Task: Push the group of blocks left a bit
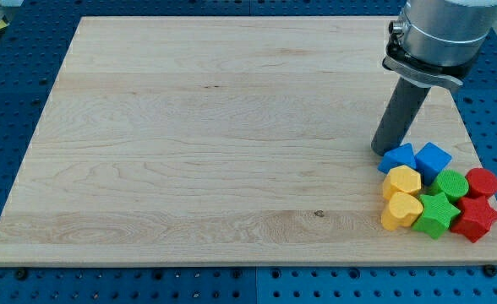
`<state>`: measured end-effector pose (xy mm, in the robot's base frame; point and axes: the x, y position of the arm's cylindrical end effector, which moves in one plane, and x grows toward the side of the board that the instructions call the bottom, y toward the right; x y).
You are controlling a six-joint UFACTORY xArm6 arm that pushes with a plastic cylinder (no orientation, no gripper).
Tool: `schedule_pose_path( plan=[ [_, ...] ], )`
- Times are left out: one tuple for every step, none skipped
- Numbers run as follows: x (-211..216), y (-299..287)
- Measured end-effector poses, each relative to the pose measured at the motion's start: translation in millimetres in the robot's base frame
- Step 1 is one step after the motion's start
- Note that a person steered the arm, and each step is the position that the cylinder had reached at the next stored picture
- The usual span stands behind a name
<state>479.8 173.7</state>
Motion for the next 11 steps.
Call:
schedule_pose_path(
  plan=[
    [0, 0],
    [-2, 0],
    [-12, 0],
    [-30, 0],
    [-47, 3],
    [-48, 32],
    [-33, 85],
    [-32, 122],
    [-25, 137],
    [0, 146],
    [18, 153]
  ],
)
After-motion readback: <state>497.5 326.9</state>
